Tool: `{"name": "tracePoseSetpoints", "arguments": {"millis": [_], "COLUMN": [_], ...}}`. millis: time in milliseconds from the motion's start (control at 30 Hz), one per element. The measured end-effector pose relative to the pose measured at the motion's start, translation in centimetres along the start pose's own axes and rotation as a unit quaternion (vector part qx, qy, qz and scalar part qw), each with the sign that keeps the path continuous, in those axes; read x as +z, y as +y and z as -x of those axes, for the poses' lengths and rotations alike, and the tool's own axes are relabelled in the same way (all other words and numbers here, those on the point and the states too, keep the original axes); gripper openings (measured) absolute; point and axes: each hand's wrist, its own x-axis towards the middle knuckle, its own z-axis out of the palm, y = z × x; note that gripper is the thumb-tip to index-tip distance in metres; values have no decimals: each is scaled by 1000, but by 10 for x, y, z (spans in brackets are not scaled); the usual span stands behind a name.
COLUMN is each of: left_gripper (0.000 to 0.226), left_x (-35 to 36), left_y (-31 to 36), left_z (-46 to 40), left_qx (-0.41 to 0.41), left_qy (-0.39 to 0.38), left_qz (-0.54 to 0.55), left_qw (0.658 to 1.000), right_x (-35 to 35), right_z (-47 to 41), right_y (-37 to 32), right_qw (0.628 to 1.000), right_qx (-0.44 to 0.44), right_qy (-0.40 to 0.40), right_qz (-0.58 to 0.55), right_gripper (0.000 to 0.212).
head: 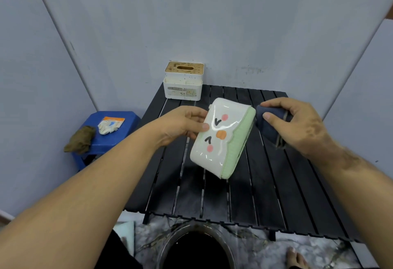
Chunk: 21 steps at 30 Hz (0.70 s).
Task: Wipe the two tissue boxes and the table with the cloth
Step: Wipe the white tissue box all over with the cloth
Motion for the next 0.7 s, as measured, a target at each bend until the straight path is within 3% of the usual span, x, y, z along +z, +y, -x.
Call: {"name": "tracePoseSetpoints", "arguments": {"millis": [167, 300, 400, 500, 600, 700], "left_gripper": [59, 49, 61, 52, 45, 45], "left_x": [-10, -7, -10, -11, -12, -12], "left_y": [-7, -7, -9, -9, -6, -4], "left_z": [14, 24, 30, 36, 40, 42], "left_qx": [33, 53, 74, 87, 104, 111], "left_qy": [-52, -25, -22, -47, -56, -56], "left_qz": [-30, 3, 0, -11, -30, -35], "left_qw": [998, 998, 997, 995, 993, 992], "right_x": [1, 6, 5, 0, -5, -5], "right_z": [11, 29, 43, 50, 39, 33], "right_y": [-18, -36, -48, -55, -47, -41], "right_qw": [998, 990, 984, 989, 993, 997], "right_qx": [-53, -133, -168, -139, -37, 1], "right_qy": [-30, -54, -59, -48, -10, 7], "right_qz": [-18, -3, 10, -24, -107, -82], "right_gripper": [23, 28, 30, 29, 27, 19]}}
